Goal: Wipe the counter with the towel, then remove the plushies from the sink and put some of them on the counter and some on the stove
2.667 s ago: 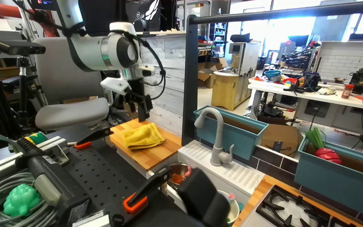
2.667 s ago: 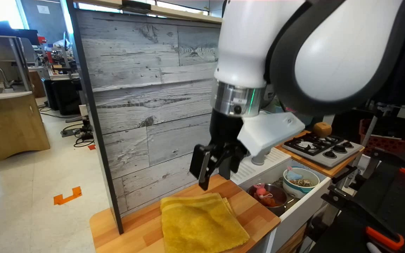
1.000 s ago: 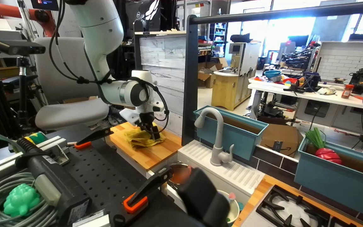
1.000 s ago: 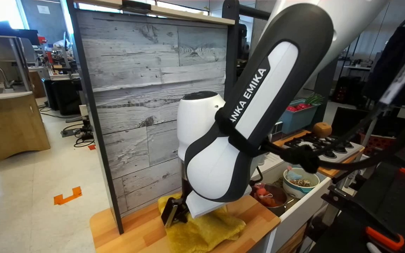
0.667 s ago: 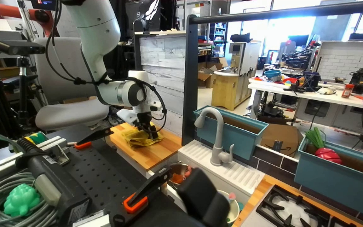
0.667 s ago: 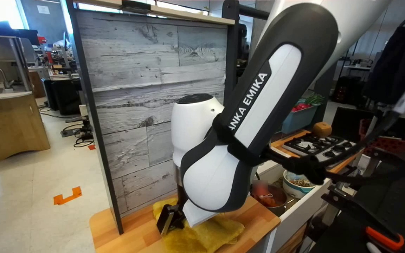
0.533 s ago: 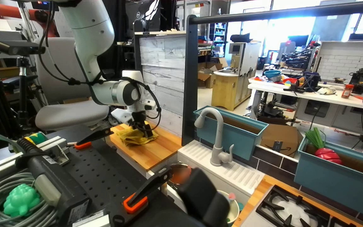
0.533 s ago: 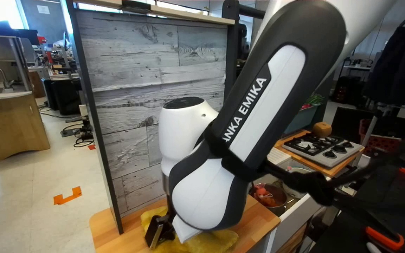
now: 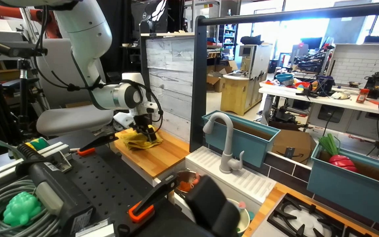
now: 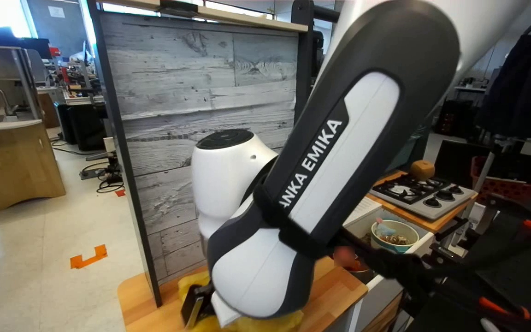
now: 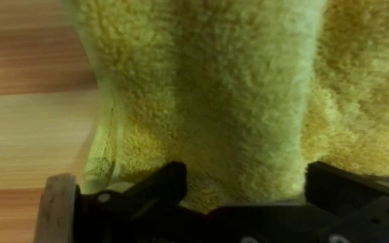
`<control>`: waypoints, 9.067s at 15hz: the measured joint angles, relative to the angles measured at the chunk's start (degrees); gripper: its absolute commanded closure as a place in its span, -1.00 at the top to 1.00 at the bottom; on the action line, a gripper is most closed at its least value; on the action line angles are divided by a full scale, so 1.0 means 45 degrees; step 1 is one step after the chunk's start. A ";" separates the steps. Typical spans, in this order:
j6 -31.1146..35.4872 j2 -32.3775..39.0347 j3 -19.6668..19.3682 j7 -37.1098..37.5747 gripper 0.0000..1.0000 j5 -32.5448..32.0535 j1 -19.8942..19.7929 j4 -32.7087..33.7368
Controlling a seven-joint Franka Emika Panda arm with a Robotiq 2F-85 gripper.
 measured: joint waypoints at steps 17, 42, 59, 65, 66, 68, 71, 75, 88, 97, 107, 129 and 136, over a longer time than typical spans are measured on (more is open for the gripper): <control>0.0028 -0.0111 0.0117 0.0153 1.00 -0.0290 0.1219 -0.0253; 0.1780 -0.1144 -0.0710 0.0491 1.00 0.0218 0.1425 -0.3210; 0.3197 -0.0050 0.0153 0.0977 1.00 0.0681 0.1152 -0.1221; 0.3221 0.0270 -0.1231 0.1365 1.00 0.1816 0.0269 -0.1117; 0.3222 0.0312 -0.1494 0.1450 1.00 0.1858 0.0021 -0.1183; 0.3218 0.0349 -0.1630 0.1420 1.00 0.1853 -0.0406 -0.1193; 0.3243 0.0319 -0.1249 0.0801 1.00 0.1632 -0.0282 -0.1076; 0.3388 0.0257 -0.0604 -0.0139 1.00 0.1418 0.0883 -0.0963; 0.2216 0.0123 -0.3021 0.1712 1.00 0.1653 0.0547 -0.2126; 0.3373 -0.0317 -0.0914 -0.0116 1.00 0.0913 0.2159 -0.2287; 0.3091 -0.0396 -0.3127 0.0721 1.00 0.2167 0.1103 -0.3795; 0.1979 -0.0468 -0.1035 -0.0478 1.00 0.2014 0.0096 -0.1956; -0.1037 -0.4287 0.0549 -0.1891 1.00 0.1776 -0.0517 -0.4454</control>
